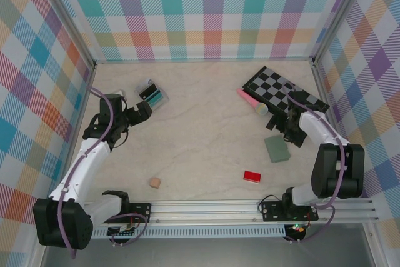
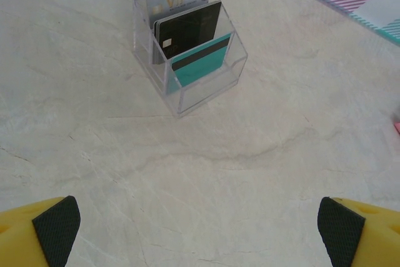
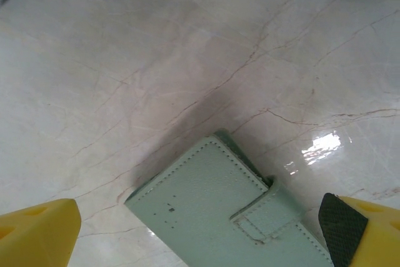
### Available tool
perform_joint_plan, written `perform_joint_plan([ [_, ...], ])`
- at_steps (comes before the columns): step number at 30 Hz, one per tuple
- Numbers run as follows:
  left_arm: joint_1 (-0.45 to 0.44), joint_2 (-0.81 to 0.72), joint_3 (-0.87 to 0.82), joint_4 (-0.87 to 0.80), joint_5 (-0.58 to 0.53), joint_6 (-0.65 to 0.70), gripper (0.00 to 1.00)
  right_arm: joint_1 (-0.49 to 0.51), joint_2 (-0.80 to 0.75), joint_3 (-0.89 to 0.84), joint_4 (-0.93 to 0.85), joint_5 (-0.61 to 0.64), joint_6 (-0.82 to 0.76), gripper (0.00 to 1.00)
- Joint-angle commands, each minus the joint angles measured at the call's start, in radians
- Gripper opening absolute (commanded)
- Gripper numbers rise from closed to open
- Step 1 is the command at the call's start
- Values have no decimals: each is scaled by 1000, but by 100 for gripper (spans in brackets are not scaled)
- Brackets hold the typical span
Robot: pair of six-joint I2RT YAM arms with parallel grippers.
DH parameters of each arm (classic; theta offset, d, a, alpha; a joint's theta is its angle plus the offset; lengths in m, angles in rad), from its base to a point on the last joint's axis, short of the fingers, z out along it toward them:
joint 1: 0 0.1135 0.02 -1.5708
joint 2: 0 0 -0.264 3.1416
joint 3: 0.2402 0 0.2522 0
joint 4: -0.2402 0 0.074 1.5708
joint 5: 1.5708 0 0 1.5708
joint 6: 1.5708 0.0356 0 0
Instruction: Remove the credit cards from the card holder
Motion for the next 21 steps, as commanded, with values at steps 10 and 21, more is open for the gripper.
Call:
perform_joint_plan([
  [10,10,-2,1,12,97,-4,100,2,83,-35,-15,-92,-2,99],
  [21,7,120,80,-33,155,-29,100,250,117,-24,63,-116,138,91],
])
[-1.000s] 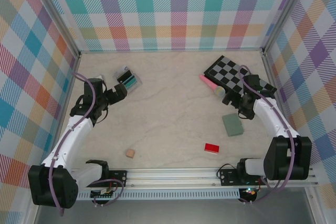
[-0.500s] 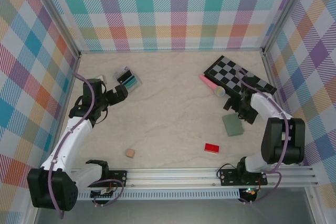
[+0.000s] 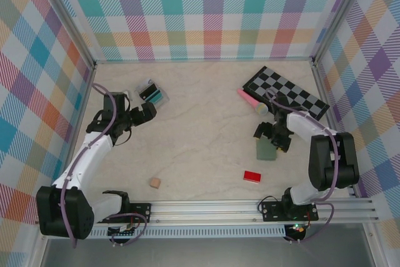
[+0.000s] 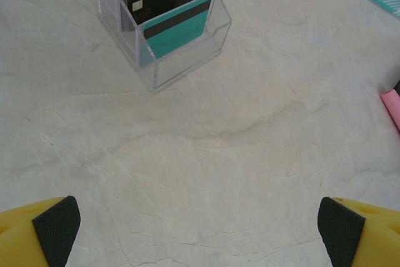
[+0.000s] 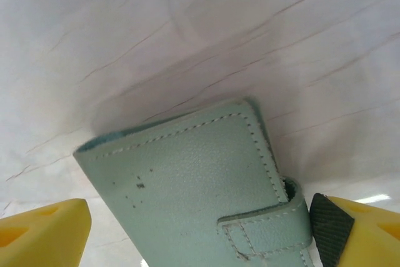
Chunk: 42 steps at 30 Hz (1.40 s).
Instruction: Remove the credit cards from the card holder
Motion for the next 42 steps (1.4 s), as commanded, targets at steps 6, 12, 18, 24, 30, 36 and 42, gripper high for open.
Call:
perform_joint_plan([
  [6,-8,62,61,-36,82,-28,100,192,155,110,134,-153,117,86],
  [12,-56,110,71,-27,140,-62,100,195,160,168,97,-137,61,85],
  [18,-181,208,75,18,181,-140,96,168,112,143,55,-71,13,84],
  [24,-355,335,86,150,220,-274,83,155,119,125,63,-133,-11,73],
  [30,-459,465,83,325,333,-403,68,184,147,131,70,-151,-33,61],
  [36,-498,536,90,384,384,-462,55,245,181,153,124,-211,-30,50],
  [42,-525,580,75,423,396,-552,44,287,238,186,194,-326,-11,40],
])
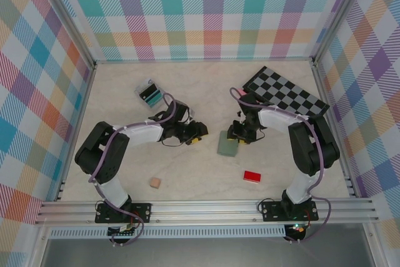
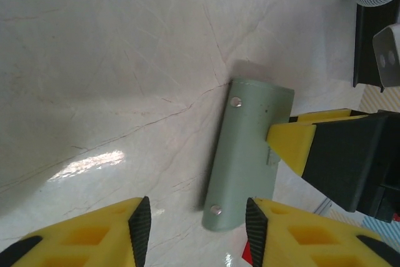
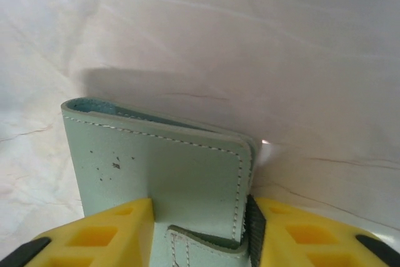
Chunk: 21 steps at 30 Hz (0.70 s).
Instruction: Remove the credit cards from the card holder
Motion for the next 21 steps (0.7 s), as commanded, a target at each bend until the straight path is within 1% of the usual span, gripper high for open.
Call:
perform_joint_plan([
  [1,-40,25,14,65,27,-88,43,18,28,33,62,-102,17,40],
  [4,-64,53,44,17,-6,-78,43,29,37,44,72,-102,10,38],
  [10,-65,82,47,2,-16,-78,42,33,72,63,69,-117,-7,36],
  [21,-66,128,57,17,50,-52,43,41,106,61,112,-194,0,35],
])
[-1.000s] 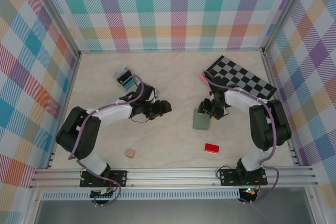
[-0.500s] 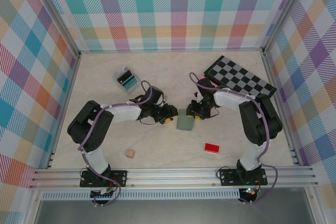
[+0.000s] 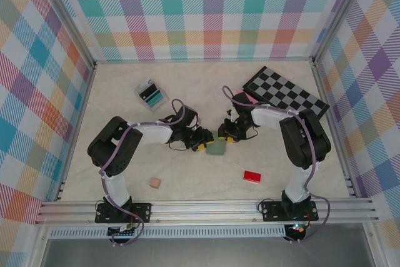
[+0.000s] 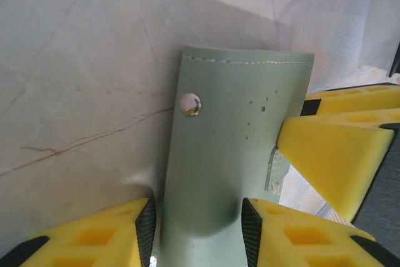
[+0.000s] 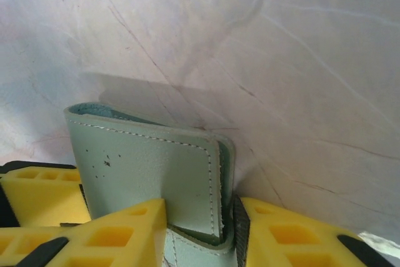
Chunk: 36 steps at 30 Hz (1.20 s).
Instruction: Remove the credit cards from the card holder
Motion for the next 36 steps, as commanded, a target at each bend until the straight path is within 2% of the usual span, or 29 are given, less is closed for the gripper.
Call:
perform_joint_plan([
  [1,-5,16,27,8,37,14,43,10,17,16,21,-49,3,34],
  [4,-5,15,27,41,52,21,40,10,18,11,34,-70,9,34],
  [5,-4,14,26,58,61,29,35,10,16,9,39,-75,11,35],
  [13,11,-27,22,45,43,97,15,10,-49,11,21,-17,13,39],
  [15,14,-52,31,-8,17,134,13,10,-80,17,-8,42,23,46],
  [18,13,-102,59,-138,-54,224,9,10,-133,22,-35,116,35,64],
  [22,7,-182,125,-419,-231,365,9,10,-227,1,-23,199,49,80],
  [27,-29,-230,265,-774,-600,485,9,9,-335,-39,3,282,42,100],
  [32,-82,-191,378,-992,-947,509,9,7,-399,-35,-20,338,4,100],
  [36,-114,-93,463,-1078,-1110,467,9,-4,-436,-45,-30,362,21,100],
])
